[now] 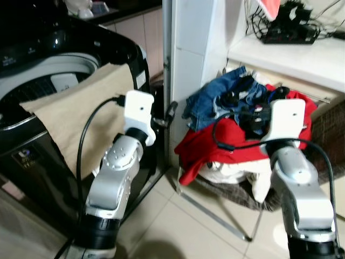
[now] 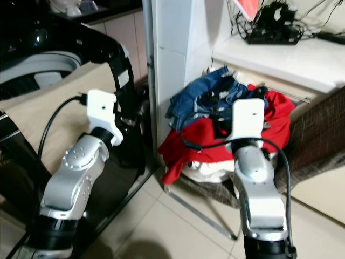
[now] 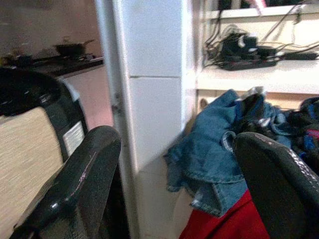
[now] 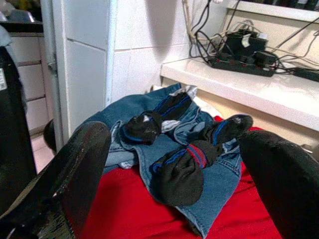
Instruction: Clothes washing
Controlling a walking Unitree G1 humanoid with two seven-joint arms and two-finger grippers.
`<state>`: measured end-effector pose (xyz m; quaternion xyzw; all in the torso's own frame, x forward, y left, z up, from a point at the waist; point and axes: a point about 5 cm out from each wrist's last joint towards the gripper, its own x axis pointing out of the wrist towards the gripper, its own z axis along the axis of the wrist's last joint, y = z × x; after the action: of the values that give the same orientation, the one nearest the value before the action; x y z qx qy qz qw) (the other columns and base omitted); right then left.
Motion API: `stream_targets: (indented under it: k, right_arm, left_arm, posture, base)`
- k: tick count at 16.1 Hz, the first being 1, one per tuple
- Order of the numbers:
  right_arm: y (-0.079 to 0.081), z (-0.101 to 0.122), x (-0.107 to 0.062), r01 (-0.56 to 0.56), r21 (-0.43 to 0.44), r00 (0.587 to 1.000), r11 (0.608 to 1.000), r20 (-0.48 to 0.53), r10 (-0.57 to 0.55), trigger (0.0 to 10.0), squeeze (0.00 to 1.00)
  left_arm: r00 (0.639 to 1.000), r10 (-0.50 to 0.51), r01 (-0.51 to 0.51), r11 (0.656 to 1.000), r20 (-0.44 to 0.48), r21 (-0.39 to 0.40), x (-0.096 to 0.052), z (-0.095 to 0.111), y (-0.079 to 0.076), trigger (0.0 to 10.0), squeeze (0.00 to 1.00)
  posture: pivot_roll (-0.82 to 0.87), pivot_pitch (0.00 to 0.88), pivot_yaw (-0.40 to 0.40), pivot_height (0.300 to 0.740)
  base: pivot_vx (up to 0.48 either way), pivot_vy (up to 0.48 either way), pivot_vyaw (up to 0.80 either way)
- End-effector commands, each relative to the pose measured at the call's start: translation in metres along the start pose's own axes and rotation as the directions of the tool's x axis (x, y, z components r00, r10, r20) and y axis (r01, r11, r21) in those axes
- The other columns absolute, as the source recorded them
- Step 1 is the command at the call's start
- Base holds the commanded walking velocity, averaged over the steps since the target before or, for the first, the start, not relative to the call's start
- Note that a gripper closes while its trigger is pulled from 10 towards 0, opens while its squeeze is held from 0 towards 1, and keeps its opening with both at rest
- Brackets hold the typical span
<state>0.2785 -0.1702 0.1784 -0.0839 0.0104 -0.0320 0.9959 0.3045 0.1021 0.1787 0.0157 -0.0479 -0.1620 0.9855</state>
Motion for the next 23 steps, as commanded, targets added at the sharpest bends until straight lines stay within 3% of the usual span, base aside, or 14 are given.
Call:
stream_targets:
  k: [1, 4, 10, 14, 17, 19, 23]
  right_arm:
    - [0.006, 0.000, 0.002, -0.030, 0.000, 1.000, 1.000, 0.000, 0.030, 10.0, 0.00]
    - [0.010, -0.002, 0.002, -0.055, 0.061, 0.998, 0.997, -0.017, 0.056, 10.0, 0.00]
    - [0.011, -0.006, 0.003, -0.053, -0.015, 0.998, 0.998, -0.022, 0.052, 10.0, 0.00]
    - [0.017, -0.008, 0.003, -0.126, -0.080, 0.992, 0.989, -0.025, 0.124, 10.0, 0.00]
    - [0.022, -0.009, 0.004, -0.155, -0.053, 0.988, 0.986, -0.029, 0.154, 10.0, 0.00]
    - [0.029, -0.009, 0.002, -0.221, -0.061, 0.975, 0.973, -0.015, 0.220, 10.0, 0.00]
    - [0.034, -0.011, -0.001, -0.241, -0.037, 0.971, 0.970, -0.013, 0.241, 10.0, 0.00]
  left_arm:
    - [1.000, 0.018, -0.018, 1.000, 0.018, -0.003, 0.001, 0.005, 0.009, 10.0, 0.00]
    - [0.998, 0.059, -0.059, 0.998, 0.004, -0.033, -0.001, 0.003, 0.016, 10.0, 0.00]
    - [0.997, 0.072, -0.072, 0.997, -0.004, -0.028, -0.006, 0.000, 0.020, 10.0, 0.00]
    - [0.995, 0.100, -0.101, 0.995, -0.012, -0.020, -0.010, -0.001, 0.026, 10.0, 0.00]
    - [0.993, 0.118, -0.118, 0.993, -0.013, -0.013, -0.012, 0.000, 0.031, 10.0, 0.00]
    - [0.992, 0.128, -0.128, 0.992, -0.015, 0.000, -0.015, 0.001, 0.035, 10.0, 0.00]
    - [0.991, 0.130, -0.130, 0.991, -0.021, 0.015, -0.019, 0.001, 0.039, 10.0, 0.00]
  posture:
    - [-0.08, 0.000, -0.007, 0.740]
    - [-0.07, 0.000, -0.008, 0.740]
    - [-0.07, 0.000, -0.006, 0.740]
    - [-0.06, 0.000, -0.011, 0.740]
    - [-0.06, 0.000, -0.012, 0.740]
    - [-0.05, 0.000, -0.015, 0.740]
    - [-0.04, 0.000, -0.012, 0.740]
  base:
    - [0.000, 0.000, 0.00]
    - [0.337, 0.000, -0.27]
    - [0.422, 0.000, -0.13]
    - [0.424, 0.000, 0.20]
    - [0.425, 0.000, 0.80]
    - [0.422, 0.000, 0.00]
    - [0.427, 0.000, 0.00]
